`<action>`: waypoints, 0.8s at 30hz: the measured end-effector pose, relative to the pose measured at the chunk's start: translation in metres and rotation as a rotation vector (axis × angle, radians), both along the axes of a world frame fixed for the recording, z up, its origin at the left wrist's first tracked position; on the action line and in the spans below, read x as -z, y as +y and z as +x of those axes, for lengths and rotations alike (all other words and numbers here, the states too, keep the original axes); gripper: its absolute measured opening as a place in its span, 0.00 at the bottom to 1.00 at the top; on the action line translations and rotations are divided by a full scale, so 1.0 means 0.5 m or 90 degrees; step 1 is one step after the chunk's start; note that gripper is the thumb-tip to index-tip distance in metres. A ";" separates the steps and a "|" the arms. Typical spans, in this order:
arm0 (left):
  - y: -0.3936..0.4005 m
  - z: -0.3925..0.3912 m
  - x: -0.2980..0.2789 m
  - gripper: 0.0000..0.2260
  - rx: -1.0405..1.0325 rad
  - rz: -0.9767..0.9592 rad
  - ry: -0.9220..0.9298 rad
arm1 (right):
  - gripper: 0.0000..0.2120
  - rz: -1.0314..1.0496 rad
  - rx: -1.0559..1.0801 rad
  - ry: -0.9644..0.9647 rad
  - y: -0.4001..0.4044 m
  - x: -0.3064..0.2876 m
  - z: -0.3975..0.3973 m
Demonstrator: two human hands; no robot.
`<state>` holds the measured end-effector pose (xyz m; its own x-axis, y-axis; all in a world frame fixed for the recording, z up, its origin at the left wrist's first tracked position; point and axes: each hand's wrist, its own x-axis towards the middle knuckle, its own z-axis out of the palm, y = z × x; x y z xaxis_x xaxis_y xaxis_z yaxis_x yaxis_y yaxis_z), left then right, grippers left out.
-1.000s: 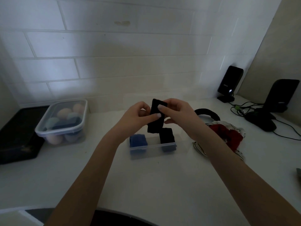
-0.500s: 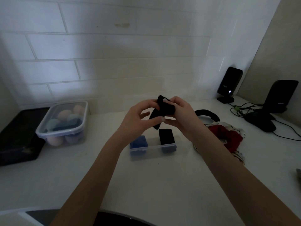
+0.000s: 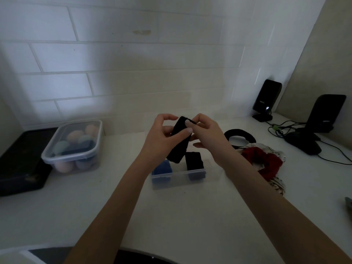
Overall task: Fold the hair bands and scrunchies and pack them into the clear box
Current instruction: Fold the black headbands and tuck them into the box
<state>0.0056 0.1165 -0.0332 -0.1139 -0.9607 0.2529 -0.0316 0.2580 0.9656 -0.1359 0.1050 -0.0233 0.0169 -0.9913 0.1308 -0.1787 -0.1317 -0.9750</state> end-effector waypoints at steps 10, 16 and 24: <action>-0.008 0.012 0.001 0.25 0.019 -0.028 -0.205 | 0.06 -0.092 -0.047 -0.060 0.004 -0.035 -0.008; -0.006 0.022 -0.006 0.10 0.103 -0.012 -0.169 | 0.06 -0.125 -0.058 -0.055 0.007 -0.042 -0.002; -0.007 0.016 0.002 0.11 0.120 0.048 -0.026 | 0.04 -0.216 -0.046 -0.042 0.016 -0.045 0.008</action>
